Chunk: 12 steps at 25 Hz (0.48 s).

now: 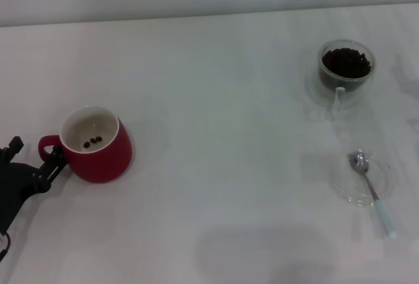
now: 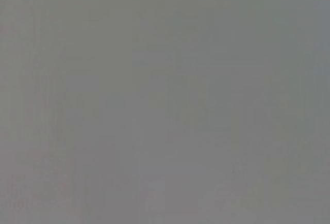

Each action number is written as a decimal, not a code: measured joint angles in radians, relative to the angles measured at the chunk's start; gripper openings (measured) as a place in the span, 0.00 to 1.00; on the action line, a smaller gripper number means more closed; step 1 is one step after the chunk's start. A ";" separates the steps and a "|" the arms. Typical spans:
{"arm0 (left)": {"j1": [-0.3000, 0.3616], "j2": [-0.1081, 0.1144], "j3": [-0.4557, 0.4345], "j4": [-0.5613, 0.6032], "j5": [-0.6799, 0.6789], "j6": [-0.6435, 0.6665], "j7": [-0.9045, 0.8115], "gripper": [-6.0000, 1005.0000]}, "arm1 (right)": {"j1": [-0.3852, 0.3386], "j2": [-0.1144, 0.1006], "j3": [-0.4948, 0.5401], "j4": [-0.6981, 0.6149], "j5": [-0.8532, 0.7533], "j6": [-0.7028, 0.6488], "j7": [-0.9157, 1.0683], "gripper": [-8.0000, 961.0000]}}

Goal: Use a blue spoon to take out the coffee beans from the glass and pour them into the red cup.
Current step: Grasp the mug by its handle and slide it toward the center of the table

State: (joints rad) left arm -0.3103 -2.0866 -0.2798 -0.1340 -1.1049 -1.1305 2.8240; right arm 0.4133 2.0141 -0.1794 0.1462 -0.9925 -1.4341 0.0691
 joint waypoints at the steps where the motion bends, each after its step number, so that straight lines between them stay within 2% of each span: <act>1: 0.000 0.000 0.001 0.000 0.001 0.000 0.000 0.81 | 0.000 0.000 0.000 0.000 0.000 0.000 0.000 0.89; 9: 0.007 0.002 0.004 -0.001 0.006 0.000 0.000 0.77 | 0.003 0.000 0.000 -0.003 0.000 0.000 0.000 0.89; 12: 0.009 0.002 0.004 -0.001 0.007 0.001 0.000 0.64 | 0.004 0.000 0.000 -0.003 0.000 0.000 0.000 0.89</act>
State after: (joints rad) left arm -0.3016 -2.0847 -0.2759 -0.1351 -1.0982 -1.1296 2.8241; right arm 0.4169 2.0140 -0.1794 0.1435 -0.9925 -1.4346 0.0690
